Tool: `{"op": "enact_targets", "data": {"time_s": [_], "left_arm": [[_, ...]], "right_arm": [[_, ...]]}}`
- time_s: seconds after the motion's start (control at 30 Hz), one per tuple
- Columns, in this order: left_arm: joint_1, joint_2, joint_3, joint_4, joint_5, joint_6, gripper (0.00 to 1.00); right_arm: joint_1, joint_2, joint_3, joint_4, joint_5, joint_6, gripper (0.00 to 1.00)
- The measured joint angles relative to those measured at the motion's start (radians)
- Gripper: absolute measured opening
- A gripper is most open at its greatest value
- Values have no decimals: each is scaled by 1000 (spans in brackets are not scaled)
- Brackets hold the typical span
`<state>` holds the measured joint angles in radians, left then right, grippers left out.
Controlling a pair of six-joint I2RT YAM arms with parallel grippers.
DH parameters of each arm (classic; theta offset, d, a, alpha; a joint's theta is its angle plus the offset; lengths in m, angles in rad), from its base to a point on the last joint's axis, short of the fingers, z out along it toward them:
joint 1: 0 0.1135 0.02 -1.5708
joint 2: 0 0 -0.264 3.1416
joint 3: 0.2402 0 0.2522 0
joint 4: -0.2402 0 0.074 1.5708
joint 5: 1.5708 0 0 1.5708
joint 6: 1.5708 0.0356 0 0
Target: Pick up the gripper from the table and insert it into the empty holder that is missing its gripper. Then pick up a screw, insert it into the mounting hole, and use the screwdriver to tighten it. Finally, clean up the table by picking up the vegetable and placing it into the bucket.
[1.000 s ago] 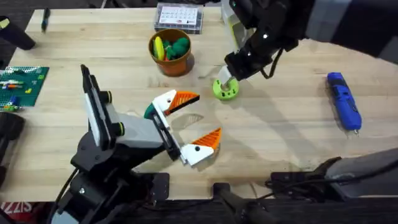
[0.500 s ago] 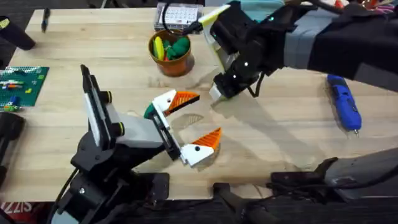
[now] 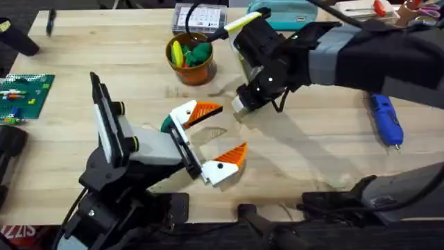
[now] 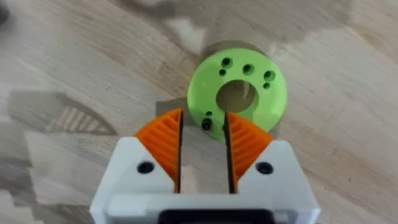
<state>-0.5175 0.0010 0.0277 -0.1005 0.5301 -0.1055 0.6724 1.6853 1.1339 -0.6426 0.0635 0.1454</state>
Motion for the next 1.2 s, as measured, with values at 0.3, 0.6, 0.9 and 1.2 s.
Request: {"op": "enact_targets", "data": {"time_s": [0.3, 0.6, 0.9, 1.2], "left_arm": [[0, 0, 0, 0, 0, 0, 986], [0, 0, 0, 0, 0, 0, 986], [0, 0, 0, 0, 0, 0, 986], [0, 0, 0, 0, 0, 0, 986]], "right_arm": [[0, 17, 0, -2, 0, 5, 378], [0, 17, 0, -5, 0, 5, 342], [0, 17, 0, -7, 11, 8, 91], [0, 16, 0, -3, 18, 8, 11]]}}
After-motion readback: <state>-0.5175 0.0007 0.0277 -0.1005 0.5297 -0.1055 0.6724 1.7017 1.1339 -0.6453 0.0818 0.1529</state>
